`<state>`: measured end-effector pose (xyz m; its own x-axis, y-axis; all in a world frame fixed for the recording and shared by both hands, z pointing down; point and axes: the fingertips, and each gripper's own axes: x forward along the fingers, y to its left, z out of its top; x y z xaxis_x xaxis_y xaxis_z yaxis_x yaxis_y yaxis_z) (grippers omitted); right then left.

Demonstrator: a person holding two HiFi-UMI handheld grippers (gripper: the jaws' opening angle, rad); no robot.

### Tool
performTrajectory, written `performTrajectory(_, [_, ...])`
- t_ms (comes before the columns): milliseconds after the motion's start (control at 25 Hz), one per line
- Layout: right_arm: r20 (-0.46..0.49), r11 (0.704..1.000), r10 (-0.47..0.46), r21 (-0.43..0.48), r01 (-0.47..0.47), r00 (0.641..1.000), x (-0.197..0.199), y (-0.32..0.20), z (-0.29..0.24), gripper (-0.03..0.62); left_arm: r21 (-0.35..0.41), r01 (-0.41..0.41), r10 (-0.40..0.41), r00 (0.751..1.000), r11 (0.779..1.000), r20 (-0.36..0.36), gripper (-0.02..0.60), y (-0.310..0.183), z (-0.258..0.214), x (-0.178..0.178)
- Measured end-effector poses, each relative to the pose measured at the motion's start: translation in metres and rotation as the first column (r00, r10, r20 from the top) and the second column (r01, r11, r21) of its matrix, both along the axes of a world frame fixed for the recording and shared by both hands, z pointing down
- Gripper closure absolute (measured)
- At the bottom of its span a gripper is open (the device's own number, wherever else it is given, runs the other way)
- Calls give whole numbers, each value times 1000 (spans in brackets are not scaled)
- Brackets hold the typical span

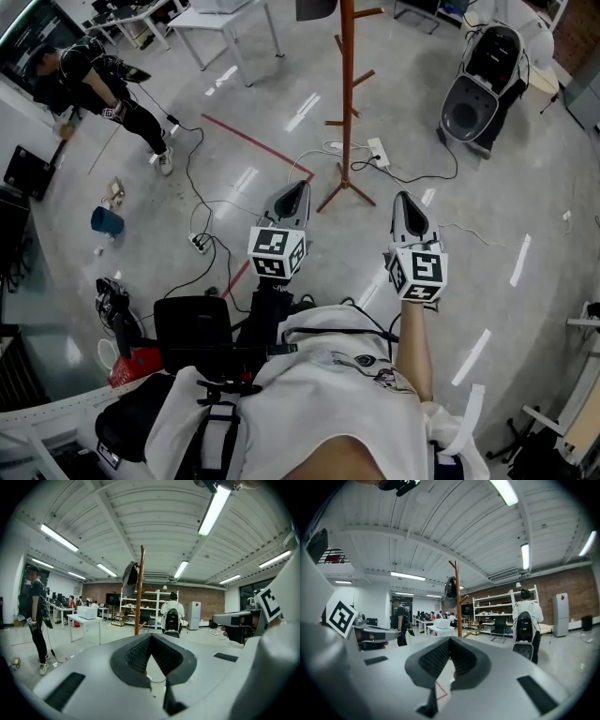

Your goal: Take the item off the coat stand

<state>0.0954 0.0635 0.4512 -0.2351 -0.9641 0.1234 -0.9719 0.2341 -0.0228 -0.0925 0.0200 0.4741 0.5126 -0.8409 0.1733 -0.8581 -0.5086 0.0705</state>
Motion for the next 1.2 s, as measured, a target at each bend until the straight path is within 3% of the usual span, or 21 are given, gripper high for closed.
performTrajectory(360, [38,997,-52,-63,54,998,9,-6,21,591,-48,12,-12,1000,999,-2,588,7,23,25])
performTrajectory(560, [37,995,-61,-78,64,997,6,-34,30,591,-46,9,-9,1000,999,-9,589,-17,29,24])
performTrajectory(1200, [2,998,31,-50,-30,1000,-5,-213,24,591,-21,-74,74,997,997,-11,588,-203,16,0])
